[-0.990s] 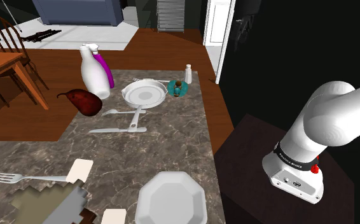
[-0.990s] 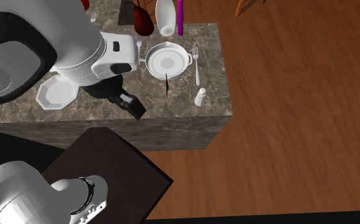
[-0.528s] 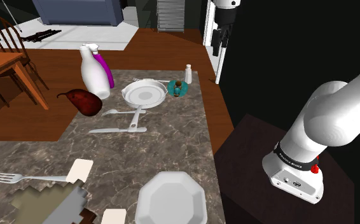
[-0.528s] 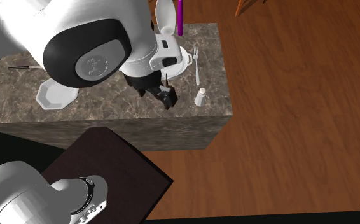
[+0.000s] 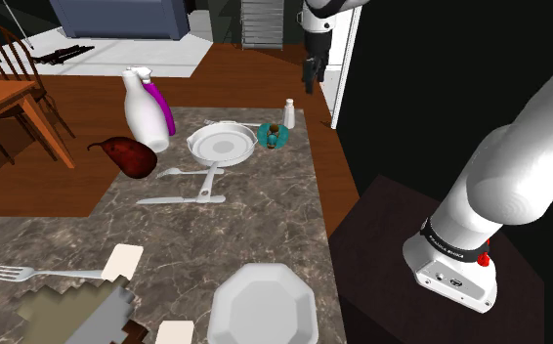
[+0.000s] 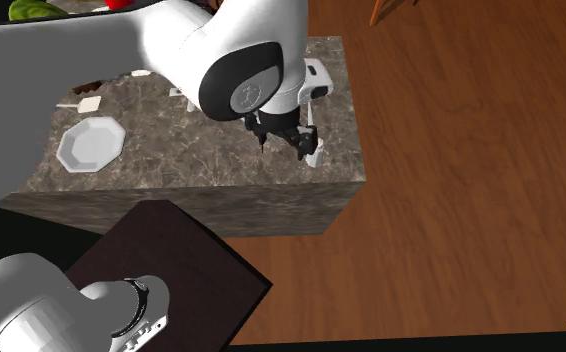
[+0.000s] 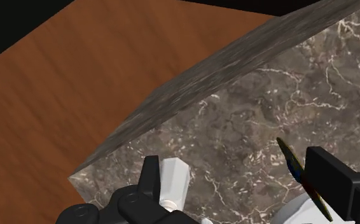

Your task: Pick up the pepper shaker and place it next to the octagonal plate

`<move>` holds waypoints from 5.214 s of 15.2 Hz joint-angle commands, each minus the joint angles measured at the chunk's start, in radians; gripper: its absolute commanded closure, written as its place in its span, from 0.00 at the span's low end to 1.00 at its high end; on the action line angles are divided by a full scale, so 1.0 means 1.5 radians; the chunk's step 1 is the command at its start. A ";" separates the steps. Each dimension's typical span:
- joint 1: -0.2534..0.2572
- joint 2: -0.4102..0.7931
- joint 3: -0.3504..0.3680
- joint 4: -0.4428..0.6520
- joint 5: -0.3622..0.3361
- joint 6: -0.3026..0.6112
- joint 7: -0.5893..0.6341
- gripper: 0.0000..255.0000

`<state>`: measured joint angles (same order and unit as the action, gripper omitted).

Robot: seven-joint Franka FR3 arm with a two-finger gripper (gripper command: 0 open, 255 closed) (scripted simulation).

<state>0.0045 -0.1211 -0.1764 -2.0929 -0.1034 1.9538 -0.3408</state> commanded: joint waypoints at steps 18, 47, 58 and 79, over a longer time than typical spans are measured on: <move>-0.026 0.339 -0.003 0.229 0.062 0.083 -0.117 0.00; -0.024 0.304 -0.006 0.276 0.057 0.002 -0.118 1.00; -0.024 0.284 -0.007 0.346 0.054 -0.088 -0.121 1.00; 0.045 0.134 0.030 0.258 0.030 -0.154 -0.017 1.00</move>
<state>0.0591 0.1097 -0.1401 -1.6684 -0.0548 1.7160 -0.3899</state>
